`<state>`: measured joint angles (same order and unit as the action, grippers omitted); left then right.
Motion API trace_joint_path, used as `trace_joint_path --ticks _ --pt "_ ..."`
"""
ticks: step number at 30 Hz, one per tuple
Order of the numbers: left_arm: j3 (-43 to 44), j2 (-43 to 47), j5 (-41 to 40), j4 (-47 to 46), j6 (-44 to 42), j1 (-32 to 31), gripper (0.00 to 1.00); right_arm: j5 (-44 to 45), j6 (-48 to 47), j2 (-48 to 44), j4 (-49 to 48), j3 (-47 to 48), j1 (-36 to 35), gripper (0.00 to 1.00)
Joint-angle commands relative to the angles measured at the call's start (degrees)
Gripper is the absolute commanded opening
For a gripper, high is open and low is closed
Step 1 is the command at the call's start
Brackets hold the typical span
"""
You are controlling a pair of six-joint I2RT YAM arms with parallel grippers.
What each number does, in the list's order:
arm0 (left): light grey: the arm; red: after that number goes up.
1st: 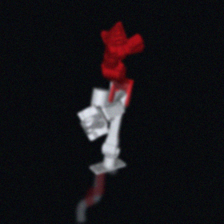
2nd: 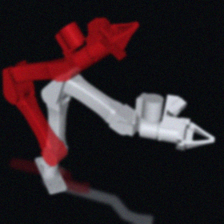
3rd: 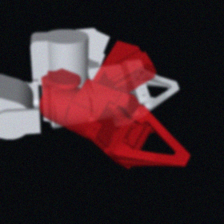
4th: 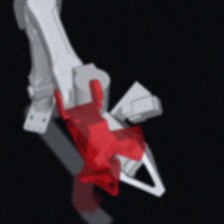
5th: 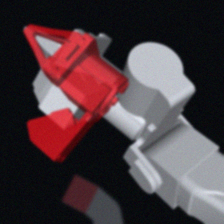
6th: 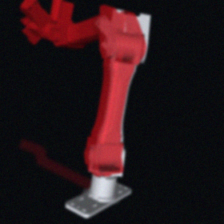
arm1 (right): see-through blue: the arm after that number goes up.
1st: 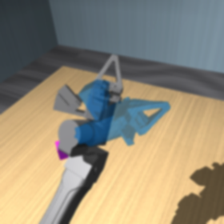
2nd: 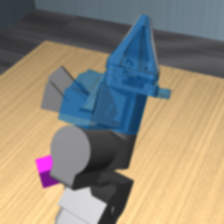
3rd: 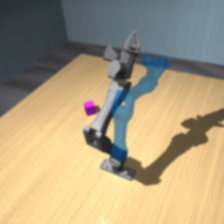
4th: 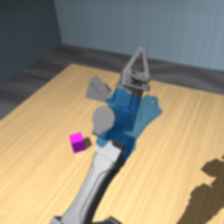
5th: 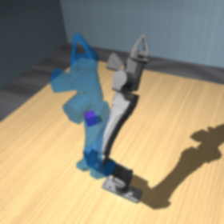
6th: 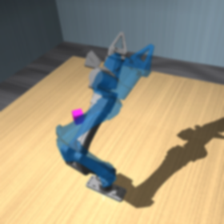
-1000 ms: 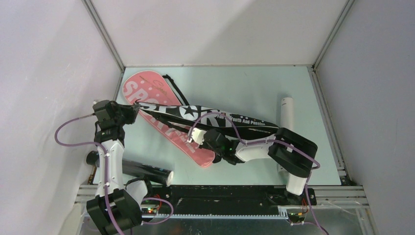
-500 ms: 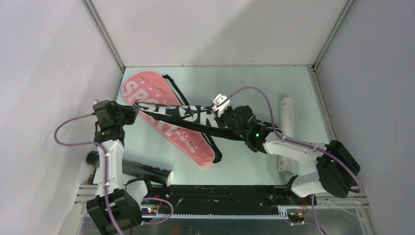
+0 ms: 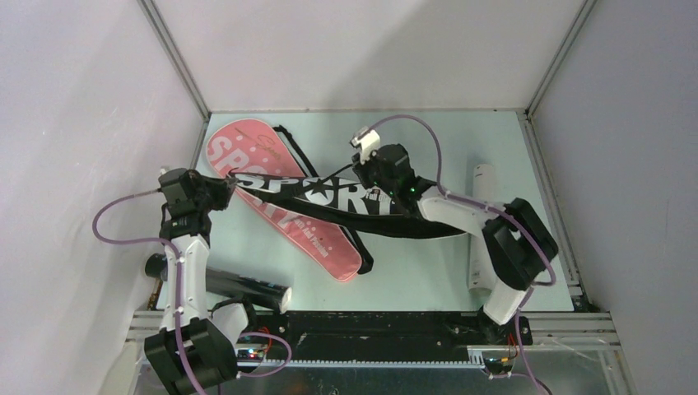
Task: Pack up the badminton gear
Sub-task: Adjust the racket bag at the center of the board.
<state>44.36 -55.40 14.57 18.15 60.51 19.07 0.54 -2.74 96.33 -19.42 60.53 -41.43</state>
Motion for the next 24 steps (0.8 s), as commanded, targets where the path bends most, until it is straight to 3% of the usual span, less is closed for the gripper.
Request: trace_joint_path --ticks 1,2,6,15,18,24 --pt "1.3 1.4 1.1 -3.6 0.9 -1.0 0.0 0.5 5.9 5.5 12.8 11.6 -1.0 0.27" --pt "1.3 1.4 1.1 -3.5 1.4 -1.0 0.0 4.5 9.2 5.5 18.6 14.3 -1.4 0.38" --pt "1.8 1.5 0.3 -2.1 2.4 -1.1 0.0 9.5 22.6 2.0 29.4 16.1 -1.8 0.54" --pt "1.6 1.4 0.5 -0.5 4.7 -1.1 0.0 9.7 33.8 -6.4 36.9 15.4 -4.1 0.57" --pt "1.8 1.4 0.4 0.6 5.5 -1.1 0.0 9.1 34.1 -9.8 30.5 12.1 -7.6 0.56" --pt "4.1 0.3 -0.4 6.7 7.1 -1.1 0.0 8.9 31.7 -12.2 3.4 0.1 -17.6 0.49"
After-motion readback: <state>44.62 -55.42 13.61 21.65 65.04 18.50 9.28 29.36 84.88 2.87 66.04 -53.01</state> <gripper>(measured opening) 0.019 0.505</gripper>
